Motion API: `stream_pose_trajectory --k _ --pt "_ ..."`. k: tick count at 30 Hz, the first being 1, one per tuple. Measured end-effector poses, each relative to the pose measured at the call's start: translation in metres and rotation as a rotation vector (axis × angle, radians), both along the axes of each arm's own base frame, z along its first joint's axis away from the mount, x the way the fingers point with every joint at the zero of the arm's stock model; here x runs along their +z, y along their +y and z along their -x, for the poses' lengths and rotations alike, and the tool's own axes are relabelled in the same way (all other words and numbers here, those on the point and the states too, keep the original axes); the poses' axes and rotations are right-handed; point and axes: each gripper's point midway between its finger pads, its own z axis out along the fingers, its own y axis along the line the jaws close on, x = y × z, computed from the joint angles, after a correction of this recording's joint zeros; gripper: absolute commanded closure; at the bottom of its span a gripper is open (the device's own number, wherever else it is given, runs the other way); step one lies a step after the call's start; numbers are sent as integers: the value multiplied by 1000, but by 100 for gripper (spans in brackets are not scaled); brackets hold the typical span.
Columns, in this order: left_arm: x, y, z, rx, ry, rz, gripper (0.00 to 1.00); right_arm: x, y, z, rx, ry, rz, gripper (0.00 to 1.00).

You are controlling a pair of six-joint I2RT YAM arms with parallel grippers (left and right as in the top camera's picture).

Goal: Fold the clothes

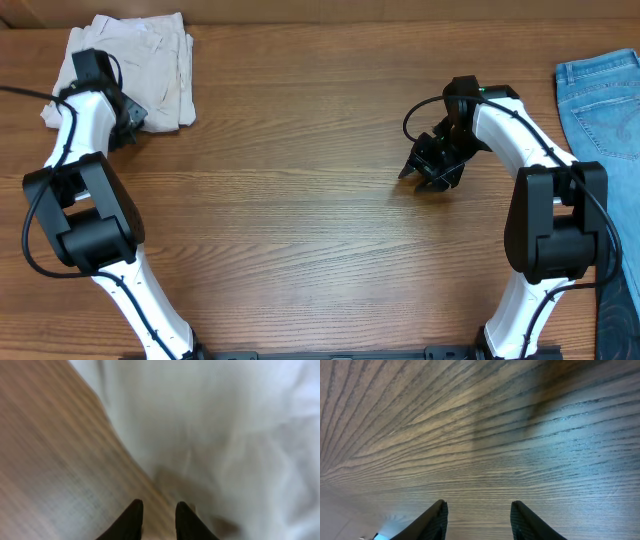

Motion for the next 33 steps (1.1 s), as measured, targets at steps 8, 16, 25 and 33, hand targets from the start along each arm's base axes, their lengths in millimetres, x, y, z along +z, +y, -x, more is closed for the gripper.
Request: stream_pose_trajectory --k 8,16,25,33 --pt "54 -9 9 -40 16 17 96 0 0 -3 1 -14 -1 55" --pt "117 -96 -74 -507 -305 8 96 0 4 -13 -1 -57 -24 55" --pt "140 -185 -136 -828 -513 -160 96 1 5 -9 10 -43 -31 55" --pt "54 -172 -145 -819 -388 -146 96 1 5 -6 21 -39 -33 55"
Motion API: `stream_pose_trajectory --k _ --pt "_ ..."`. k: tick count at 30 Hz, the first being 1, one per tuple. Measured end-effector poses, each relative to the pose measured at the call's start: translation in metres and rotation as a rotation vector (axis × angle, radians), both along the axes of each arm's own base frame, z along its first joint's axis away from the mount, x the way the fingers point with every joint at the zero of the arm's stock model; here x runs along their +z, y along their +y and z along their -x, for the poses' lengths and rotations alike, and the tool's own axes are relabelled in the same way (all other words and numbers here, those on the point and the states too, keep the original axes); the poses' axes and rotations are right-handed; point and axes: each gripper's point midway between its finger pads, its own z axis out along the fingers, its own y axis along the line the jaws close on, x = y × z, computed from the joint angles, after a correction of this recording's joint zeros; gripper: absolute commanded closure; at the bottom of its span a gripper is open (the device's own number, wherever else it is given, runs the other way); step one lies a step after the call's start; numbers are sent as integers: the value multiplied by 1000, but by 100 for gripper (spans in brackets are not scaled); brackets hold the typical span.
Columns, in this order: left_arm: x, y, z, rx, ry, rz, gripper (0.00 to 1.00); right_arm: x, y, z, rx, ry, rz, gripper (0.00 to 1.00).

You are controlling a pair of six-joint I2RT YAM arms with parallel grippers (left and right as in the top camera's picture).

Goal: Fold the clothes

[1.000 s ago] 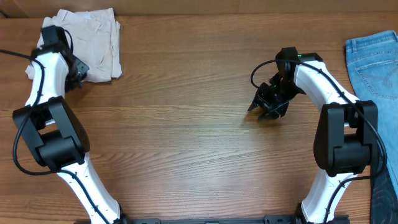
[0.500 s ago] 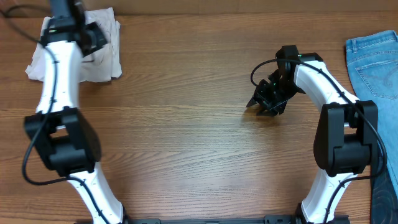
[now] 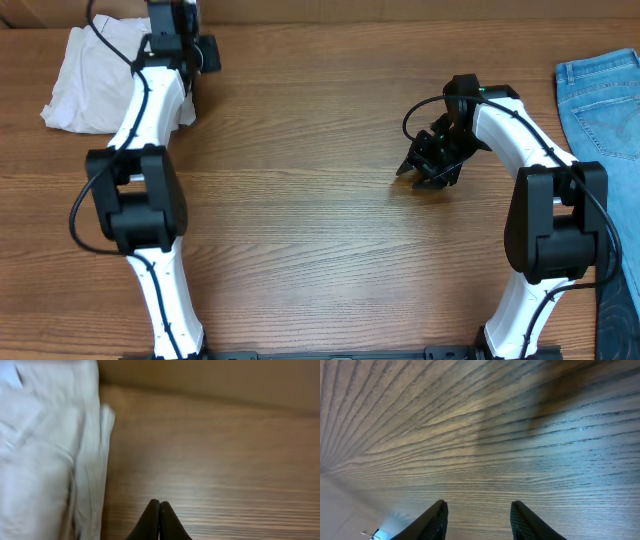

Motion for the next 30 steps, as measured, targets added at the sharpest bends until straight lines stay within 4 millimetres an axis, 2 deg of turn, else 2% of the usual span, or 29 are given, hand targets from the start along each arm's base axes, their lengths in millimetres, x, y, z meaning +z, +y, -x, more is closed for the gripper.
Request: stream_pose_trajectory --k 5,10,23,30 --pt "-41 2 -1 -1 49 -7 96 0 0 2 0 8 1 55" --pt "-57 4 -2 2 65 -20 96 0 0 3 -1 16 1 56" --pt "-79 26 4 56 110 -87 96 1 0 5 0 24 2 56" --pt "-69 32 -8 69 48 -119 96 1 0 6 0 27 2 56"
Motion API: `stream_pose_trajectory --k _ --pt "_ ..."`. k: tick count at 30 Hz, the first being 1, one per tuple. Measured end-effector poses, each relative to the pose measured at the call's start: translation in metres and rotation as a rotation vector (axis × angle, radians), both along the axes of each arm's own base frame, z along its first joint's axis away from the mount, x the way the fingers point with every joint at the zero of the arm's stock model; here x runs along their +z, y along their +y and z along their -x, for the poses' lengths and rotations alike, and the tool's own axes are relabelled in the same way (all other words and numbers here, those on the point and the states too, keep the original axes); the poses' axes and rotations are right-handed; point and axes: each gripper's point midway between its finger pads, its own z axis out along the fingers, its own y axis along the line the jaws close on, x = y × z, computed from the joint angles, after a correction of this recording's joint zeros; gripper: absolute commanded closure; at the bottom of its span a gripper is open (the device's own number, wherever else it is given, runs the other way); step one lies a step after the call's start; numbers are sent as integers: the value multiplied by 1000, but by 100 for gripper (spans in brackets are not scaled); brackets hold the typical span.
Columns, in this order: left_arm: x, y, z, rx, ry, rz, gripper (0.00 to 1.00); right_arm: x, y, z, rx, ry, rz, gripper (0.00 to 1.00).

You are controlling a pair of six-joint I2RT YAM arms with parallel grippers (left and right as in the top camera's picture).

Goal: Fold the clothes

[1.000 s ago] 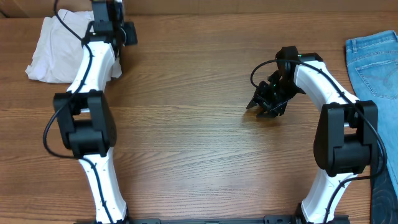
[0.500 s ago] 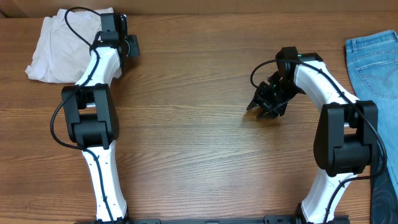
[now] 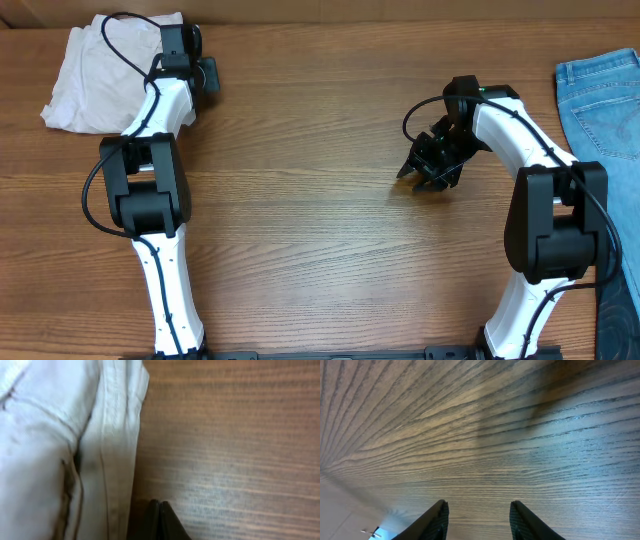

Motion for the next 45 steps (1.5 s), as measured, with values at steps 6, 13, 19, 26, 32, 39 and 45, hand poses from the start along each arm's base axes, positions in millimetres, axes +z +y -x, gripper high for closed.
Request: stream_pose_trajectory --k 6,13,19,26,32,39,45 --pt "9 1 -11 3 -60 -6 96 0 4 1 10 1 1 56" --pt "9 10 -19 16 -104 -12 96 0 14 5 25 8 3 56" --pt "-10 22 -17 35 -78 -10 96 0 17 6 29 12 4 56" --pt "-11 37 -15 59 -73 -10 96 0 17 7 27 16 5 56" --pt "-11 67 -10 157 -83 32 96 0 17 7 27 18 5 56" --pt "-10 99 -7 249 -110 54 95 0 17 8 27 21 5 56" --pt "-9 102 -10 265 -128 54 95 0 17 10 21 32 8 56"
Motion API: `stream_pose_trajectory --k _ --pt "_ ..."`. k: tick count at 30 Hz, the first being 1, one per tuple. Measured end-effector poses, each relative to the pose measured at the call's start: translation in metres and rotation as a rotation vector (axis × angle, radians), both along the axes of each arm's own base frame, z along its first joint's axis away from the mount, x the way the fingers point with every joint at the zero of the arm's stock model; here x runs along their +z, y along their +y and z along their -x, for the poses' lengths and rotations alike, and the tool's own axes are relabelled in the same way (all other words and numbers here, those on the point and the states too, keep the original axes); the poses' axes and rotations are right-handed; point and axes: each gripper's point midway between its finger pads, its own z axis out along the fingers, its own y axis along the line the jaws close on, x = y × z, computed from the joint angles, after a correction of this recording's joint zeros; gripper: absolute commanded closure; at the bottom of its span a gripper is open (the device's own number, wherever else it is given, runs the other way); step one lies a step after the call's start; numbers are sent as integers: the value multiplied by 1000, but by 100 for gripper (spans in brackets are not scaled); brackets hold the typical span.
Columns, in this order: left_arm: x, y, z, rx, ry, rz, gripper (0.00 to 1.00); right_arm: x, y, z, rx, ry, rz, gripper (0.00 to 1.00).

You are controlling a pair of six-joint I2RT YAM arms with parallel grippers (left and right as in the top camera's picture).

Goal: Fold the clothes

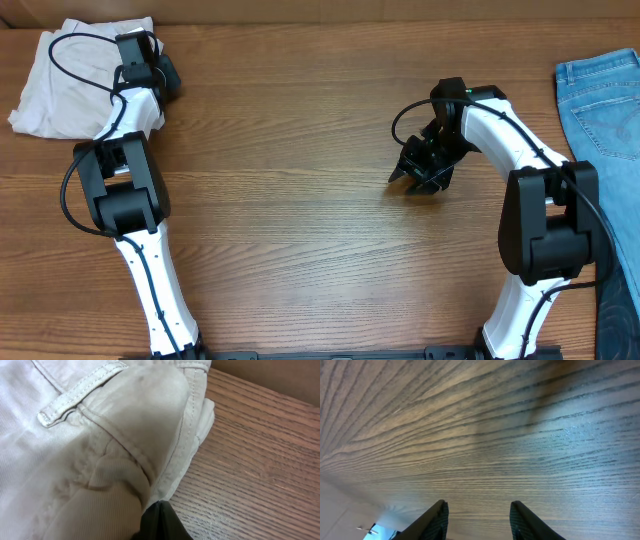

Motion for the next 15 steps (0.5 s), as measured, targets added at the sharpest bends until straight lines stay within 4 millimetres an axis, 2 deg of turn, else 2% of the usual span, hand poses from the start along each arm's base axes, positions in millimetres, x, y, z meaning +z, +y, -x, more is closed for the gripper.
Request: stream_pose_trajectory --k 12,15 --pt "0 0 4 -23 47 -17 88 0 0 0 -12 8 3 55" --pt "2 -2 8 -29 89 -9 82 0 0 0 -13 5 3 56"
